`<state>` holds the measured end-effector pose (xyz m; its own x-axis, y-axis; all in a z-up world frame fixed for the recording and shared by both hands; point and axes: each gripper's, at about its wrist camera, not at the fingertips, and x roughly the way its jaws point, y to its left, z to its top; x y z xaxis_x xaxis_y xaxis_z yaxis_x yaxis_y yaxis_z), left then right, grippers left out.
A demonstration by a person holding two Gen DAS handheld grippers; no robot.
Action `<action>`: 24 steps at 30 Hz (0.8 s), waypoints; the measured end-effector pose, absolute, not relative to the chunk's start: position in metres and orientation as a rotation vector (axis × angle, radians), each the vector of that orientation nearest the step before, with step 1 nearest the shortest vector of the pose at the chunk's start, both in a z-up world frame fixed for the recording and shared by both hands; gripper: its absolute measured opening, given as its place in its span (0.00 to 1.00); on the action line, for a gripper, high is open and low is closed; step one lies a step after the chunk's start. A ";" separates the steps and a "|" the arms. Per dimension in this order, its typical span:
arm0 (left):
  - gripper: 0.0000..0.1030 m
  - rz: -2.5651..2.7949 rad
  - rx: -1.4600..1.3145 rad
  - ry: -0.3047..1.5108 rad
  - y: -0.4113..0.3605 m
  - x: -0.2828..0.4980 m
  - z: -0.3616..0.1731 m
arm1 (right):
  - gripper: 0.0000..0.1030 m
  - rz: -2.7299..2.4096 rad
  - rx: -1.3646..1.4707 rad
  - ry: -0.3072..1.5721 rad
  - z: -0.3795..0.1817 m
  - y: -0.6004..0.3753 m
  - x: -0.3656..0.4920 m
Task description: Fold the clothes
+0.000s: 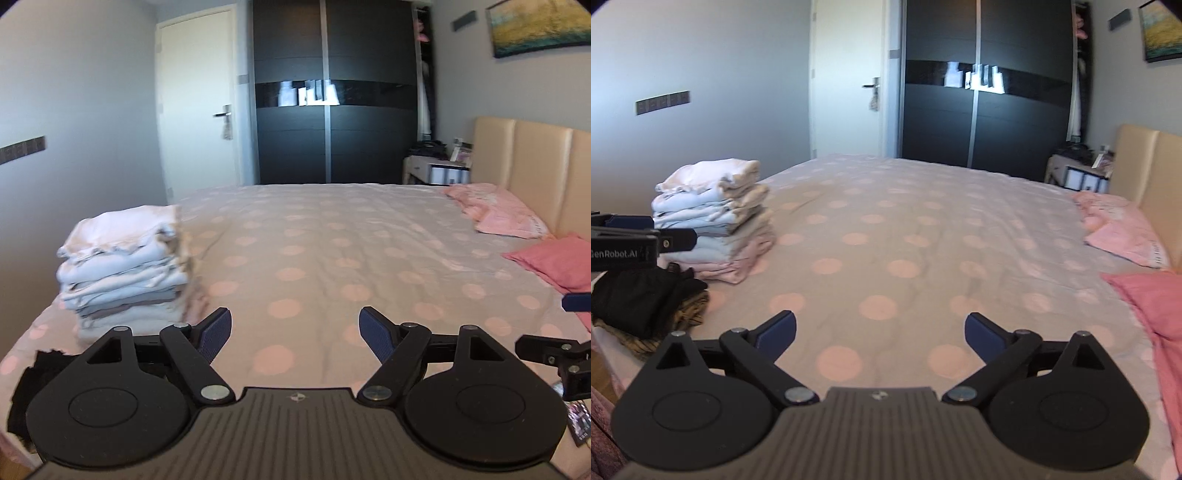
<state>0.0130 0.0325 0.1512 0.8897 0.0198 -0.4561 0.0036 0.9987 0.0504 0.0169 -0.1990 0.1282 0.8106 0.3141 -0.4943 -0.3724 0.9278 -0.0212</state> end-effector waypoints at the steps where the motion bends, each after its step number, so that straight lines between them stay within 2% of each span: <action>1: 0.74 -0.015 0.058 0.469 0.022 0.010 0.148 | 0.97 0.346 -0.117 0.498 0.126 -0.205 0.011; 11: 0.74 -0.087 0.045 0.544 -0.028 -0.006 0.092 | 0.99 0.187 -0.141 0.455 0.076 -0.199 -0.034; 18: 0.74 0.010 0.054 0.553 -0.021 -0.008 0.041 | 0.99 0.159 -0.124 0.460 0.030 -0.178 -0.039; 24: 0.74 0.024 -0.033 0.575 -0.010 0.005 0.017 | 0.99 0.090 -0.047 0.483 0.005 -0.170 -0.029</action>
